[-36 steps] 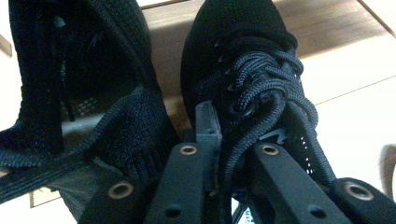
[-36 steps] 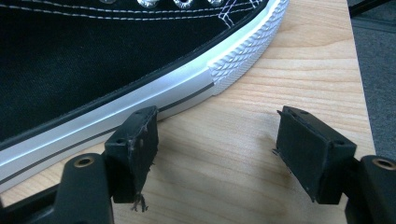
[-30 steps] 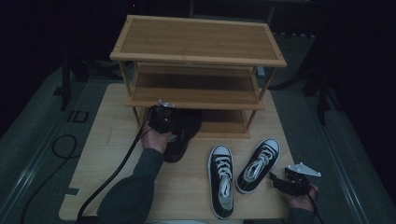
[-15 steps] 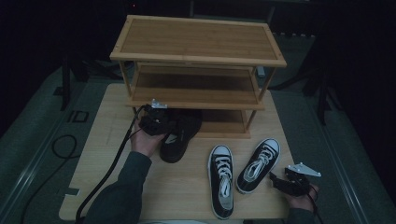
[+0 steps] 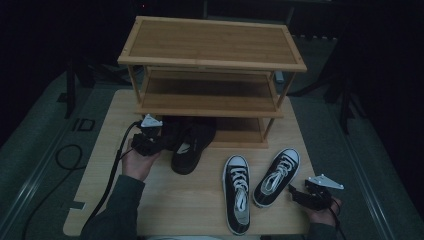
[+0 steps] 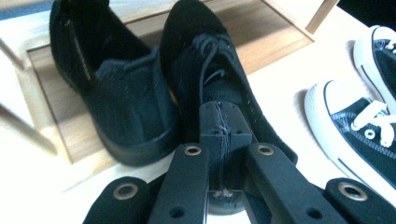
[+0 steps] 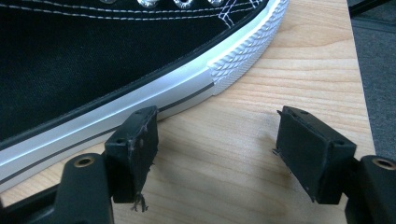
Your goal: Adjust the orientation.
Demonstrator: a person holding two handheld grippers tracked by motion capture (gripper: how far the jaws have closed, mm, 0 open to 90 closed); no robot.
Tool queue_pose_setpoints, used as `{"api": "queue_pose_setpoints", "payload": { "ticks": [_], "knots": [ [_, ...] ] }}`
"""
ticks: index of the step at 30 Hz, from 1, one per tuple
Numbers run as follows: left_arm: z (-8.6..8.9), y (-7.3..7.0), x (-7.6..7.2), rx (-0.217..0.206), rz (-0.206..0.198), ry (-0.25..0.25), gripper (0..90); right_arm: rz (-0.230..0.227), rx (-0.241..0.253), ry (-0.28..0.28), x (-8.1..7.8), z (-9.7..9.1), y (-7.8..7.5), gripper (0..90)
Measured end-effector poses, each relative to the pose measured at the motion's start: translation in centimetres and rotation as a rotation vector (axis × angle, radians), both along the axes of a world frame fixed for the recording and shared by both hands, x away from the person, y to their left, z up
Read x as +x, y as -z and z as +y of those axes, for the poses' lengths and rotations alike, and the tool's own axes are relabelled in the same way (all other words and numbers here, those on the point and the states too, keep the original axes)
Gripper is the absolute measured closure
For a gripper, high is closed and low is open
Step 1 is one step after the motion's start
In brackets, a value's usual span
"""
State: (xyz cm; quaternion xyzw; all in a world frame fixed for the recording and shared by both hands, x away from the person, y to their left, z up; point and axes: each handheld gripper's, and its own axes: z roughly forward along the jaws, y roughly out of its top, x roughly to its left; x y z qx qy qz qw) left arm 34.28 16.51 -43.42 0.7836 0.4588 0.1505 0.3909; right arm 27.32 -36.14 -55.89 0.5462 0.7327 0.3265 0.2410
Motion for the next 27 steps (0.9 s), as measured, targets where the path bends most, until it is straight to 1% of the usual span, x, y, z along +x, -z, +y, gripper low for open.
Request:
{"api": "queue_pose_setpoints", "payload": {
  "ticks": [1,3,7,8,10,14,16,17,18,19,21,23,27],
  "knots": [
    [0.2,0.1,-0.3,0.010,0.003,0.002,89.7,0.000,0.000,0.000,0.0,0.0,0.0,29.1],
    [0.5,0.4,-0.6,0.014,0.007,-0.001,89.6,0.000,0.000,0.000,0.0,0.0,0.0,29.1],
    [1.0,1.3,-0.8,0.021,0.027,-0.003,89.6,0.000,0.000,0.000,0.0,0.0,0.0,29.1],
    [1.0,1.6,-0.8,0.015,0.033,-0.003,89.6,0.000,0.000,0.000,0.0,0.0,0.0,29.1],
    [1.0,2.1,-0.9,0.029,0.040,0.000,89.6,0.000,0.000,0.000,0.0,0.0,0.0,29.1],
    [0.7,3.6,-1.2,0.053,0.071,0.018,89.6,0.000,0.000,0.000,0.0,0.0,0.0,29.1],
    [0.6,4.4,-1.3,0.073,0.097,0.010,89.5,0.000,0.000,0.000,0.0,0.0,0.0,29.1],
    [0.6,4.8,-1.3,0.073,0.108,0.009,89.5,0.000,0.000,0.000,0.0,0.0,0.0,29.1],
    [0.6,4.8,-1.3,0.073,0.108,0.009,89.5,0.000,0.000,0.000,0.0,0.0,0.0,29.1],
    [0.3,5.5,-1.4,0.083,0.124,0.022,89.5,0.000,-0.001,0.000,0.0,0.0,0.0,29.1],
    [0.0,5.9,-1.7,0.098,0.128,0.045,89.5,0.000,0.000,0.001,0.0,0.0,0.0,29.1],
    [-0.3,6.3,-2.0,0.112,0.139,0.053,89.2,0.000,0.000,0.001,0.0,0.0,0.0,29.1],
    [-0.8,7.1,-2.4,0.101,0.151,0.058,88.7,0.000,0.000,0.001,0.0,0.0,0.0,29.1]
  ]
}}
